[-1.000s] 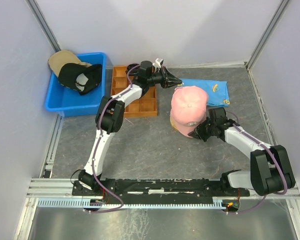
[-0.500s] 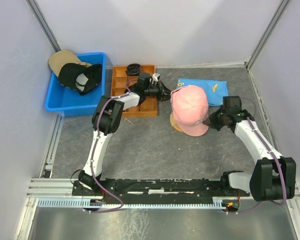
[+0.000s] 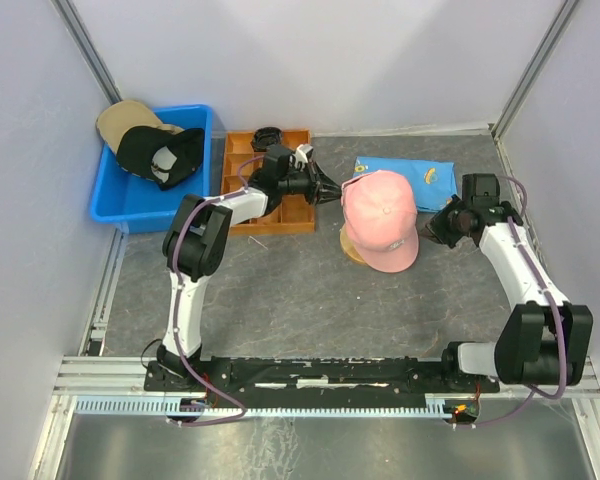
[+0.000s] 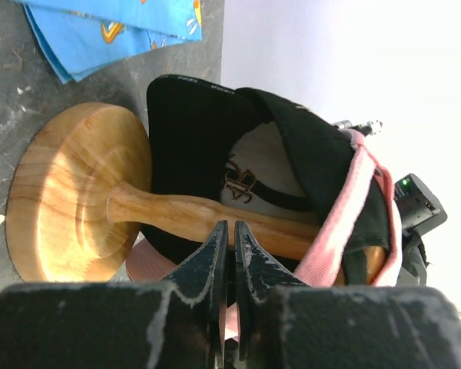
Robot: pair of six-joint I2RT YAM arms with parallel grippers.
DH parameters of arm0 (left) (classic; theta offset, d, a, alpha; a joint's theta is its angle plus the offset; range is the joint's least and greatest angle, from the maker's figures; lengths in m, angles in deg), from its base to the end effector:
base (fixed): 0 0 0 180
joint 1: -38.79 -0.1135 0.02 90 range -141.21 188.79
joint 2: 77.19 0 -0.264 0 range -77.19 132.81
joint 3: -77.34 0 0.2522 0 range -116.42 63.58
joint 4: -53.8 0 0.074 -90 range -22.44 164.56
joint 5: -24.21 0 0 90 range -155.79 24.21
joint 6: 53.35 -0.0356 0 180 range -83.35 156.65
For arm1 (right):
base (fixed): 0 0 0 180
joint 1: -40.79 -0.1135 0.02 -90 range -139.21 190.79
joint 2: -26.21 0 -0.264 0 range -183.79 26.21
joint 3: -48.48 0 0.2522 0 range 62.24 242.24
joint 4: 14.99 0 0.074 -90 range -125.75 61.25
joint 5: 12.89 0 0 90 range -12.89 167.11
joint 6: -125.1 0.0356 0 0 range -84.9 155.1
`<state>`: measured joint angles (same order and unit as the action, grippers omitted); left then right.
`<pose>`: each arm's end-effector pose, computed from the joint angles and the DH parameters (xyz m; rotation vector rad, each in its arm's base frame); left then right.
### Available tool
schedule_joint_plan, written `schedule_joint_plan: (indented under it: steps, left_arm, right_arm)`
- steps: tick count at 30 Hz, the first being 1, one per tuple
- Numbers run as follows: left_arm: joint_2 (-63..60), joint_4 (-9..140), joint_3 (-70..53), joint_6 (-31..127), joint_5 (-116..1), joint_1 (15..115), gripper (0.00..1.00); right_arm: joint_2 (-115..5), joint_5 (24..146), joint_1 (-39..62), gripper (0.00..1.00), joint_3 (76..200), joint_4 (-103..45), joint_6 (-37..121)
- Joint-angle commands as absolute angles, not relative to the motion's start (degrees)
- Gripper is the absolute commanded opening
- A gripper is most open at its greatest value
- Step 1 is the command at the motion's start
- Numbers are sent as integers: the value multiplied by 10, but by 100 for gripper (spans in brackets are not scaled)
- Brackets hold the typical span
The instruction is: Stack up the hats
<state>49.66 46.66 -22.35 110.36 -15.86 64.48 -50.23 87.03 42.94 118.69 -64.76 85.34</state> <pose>0.4332 -0.2386 0.1765 -0.2437 2.3341 -1.8631 0.2698 -0.0040 0.2524 1.0933 2.3797 0.5336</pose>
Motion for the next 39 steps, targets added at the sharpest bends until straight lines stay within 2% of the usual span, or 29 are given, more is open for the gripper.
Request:
schedule_joint_plan:
  steps: [1, 4, 6, 15, 21, 39]
  left_arm:
    - [433, 483, -223, 1047, -173, 613, 15]
    - [402, 577, -239, 968, -196, 589, 20]
    - [387, 628, -255, 925, -203, 578, 24]
    - [398, 739, -347, 838, -162, 587, 40]
    - [427, 889, -448, 744, -186, 610, 41]
    - [472, 1026, -551, 659, -277, 655, 41]
  right_arm:
    - [-451, 873, 430, 4, 1204, -687, 821]
    - [-443, 876, 430, 19, 1206, -705, 811]
    - [-441, 875, 430, 23, 1209, -715, 805]
    - [-442, 882, 431, 25, 1227, -739, 793]
    - [-439, 884, 431, 25, 1224, -744, 791]
    - [-424, 890, 433, 26, 1222, -753, 787]
